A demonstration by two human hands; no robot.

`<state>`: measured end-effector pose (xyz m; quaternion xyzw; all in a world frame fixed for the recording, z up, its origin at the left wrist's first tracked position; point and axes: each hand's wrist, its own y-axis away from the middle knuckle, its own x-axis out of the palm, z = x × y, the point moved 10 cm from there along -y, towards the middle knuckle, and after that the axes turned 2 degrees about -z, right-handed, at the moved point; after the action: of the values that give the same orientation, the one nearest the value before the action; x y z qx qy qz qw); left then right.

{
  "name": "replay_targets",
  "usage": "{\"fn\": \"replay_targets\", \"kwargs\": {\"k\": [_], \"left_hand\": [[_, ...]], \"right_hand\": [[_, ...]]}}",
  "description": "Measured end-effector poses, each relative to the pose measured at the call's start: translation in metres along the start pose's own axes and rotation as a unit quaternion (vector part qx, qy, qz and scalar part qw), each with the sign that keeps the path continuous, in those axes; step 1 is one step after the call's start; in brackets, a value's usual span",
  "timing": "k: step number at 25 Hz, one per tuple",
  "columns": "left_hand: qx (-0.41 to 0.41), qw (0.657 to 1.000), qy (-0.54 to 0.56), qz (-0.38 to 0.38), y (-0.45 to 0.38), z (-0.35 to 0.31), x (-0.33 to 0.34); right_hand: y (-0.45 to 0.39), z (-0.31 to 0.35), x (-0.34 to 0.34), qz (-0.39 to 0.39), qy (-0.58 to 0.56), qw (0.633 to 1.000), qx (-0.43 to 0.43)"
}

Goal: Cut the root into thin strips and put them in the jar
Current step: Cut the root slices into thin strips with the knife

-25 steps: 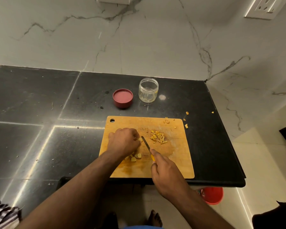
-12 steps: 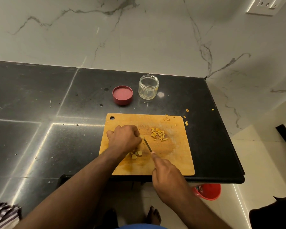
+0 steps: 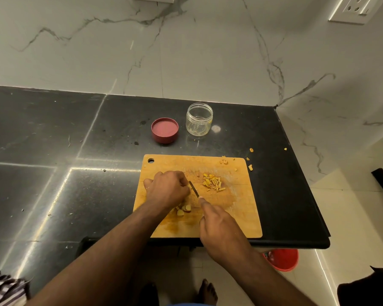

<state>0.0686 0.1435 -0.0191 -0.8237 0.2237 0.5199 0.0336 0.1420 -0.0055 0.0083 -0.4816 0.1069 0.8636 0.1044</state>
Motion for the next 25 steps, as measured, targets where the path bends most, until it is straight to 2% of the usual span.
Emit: {"fn": "replay_targets", "kwargs": {"k": [6, 10, 15, 25], "left_hand": [[0.001, 1.0, -0.004, -0.004, 0.0, 0.0, -0.001], [-0.002, 1.0, -0.004, 0.01, -0.001, 0.001, 0.0], [-0.005, 1.0, -0.004, 0.005, 0.001, 0.004, -0.002], [-0.01, 1.0, 0.003, -0.002, 0.001, 0.004, -0.001]], "right_hand": [[0.016, 0.001, 0.007, 0.033, 0.01, 0.999, -0.005], [0.031, -0.006, -0.006, 0.014, -0.025, 1.0, 0.004], [0.012, -0.004, -0.008, -0.015, -0.029, 0.999, -0.003], [0.009, -0.004, 0.006, 0.015, -0.018, 1.0, -0.013]]}}
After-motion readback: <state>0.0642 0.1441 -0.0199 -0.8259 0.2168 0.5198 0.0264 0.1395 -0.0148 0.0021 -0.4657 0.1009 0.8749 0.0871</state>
